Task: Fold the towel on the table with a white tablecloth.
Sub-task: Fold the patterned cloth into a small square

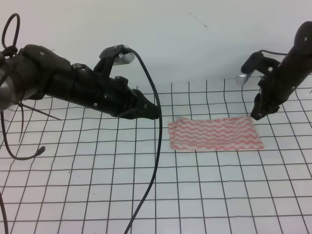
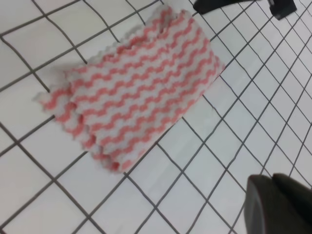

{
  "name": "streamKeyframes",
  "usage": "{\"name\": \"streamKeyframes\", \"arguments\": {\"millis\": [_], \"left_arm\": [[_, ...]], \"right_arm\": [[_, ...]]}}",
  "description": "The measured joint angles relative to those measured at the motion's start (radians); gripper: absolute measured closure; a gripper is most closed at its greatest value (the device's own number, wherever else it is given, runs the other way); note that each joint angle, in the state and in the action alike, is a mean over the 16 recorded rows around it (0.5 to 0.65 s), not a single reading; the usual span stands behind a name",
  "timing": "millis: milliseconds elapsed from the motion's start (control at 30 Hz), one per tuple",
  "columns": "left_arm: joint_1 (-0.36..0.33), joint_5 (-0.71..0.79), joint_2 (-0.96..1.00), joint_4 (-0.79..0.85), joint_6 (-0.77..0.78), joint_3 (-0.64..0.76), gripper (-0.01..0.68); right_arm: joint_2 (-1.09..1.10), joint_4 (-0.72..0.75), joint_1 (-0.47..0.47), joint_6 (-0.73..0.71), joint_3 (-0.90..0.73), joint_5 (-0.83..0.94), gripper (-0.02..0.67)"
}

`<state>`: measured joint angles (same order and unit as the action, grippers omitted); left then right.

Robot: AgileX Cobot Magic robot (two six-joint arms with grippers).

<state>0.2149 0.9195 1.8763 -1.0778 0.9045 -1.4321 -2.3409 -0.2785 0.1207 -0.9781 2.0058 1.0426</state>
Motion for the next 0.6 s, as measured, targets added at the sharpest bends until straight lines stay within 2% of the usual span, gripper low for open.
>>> {"name": "streamKeyframes", "arguments": {"millis": [367, 600], "left_arm": [[0.0, 0.001, -0.001, -0.005, 0.0, 0.0, 0.673], [0.0, 0.004, 0.0, -0.005, 0.0, 0.0, 0.673]], "right_arm": [[-0.002, -0.115, 0.032, -0.072, 0.0, 0.051, 0.446], [-0.002, -0.088, 0.037, -0.021, 0.003, 0.034, 0.447]]}}
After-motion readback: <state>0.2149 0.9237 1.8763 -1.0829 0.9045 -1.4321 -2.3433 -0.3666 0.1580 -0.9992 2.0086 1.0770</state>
